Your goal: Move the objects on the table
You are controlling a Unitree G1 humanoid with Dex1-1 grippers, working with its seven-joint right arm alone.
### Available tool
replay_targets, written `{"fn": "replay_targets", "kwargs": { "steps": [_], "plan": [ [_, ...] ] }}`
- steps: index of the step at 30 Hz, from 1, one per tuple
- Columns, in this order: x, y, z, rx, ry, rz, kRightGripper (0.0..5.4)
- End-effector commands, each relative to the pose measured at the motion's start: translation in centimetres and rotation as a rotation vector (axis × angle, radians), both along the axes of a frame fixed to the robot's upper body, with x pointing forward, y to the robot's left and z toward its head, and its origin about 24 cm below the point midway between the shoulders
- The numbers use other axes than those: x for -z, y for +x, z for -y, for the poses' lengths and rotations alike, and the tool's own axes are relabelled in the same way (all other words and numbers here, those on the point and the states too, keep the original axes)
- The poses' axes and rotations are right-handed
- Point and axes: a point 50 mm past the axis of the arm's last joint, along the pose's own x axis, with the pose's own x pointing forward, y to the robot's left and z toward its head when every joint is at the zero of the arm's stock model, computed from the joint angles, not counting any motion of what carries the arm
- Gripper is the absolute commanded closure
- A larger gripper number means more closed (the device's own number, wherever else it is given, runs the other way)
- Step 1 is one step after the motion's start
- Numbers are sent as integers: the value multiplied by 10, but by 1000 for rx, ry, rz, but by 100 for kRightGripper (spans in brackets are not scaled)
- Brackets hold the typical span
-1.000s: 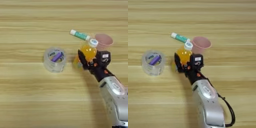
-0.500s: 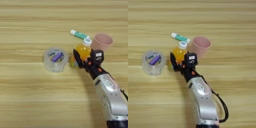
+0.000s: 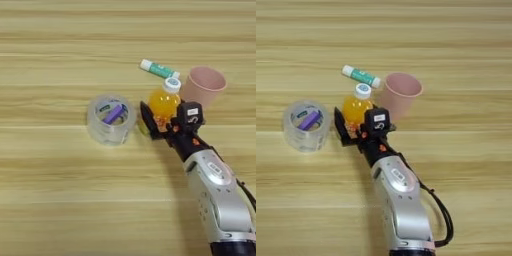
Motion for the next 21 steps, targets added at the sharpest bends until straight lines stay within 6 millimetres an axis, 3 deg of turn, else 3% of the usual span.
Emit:
{"fn": "replay_targets", "kwargs": {
  "steps": [1,21],
  "plan": [
    [-19,5,-2,-18,-26,98,14],
    [-19,-14,12,47,-37,85,2]
  ]
}}
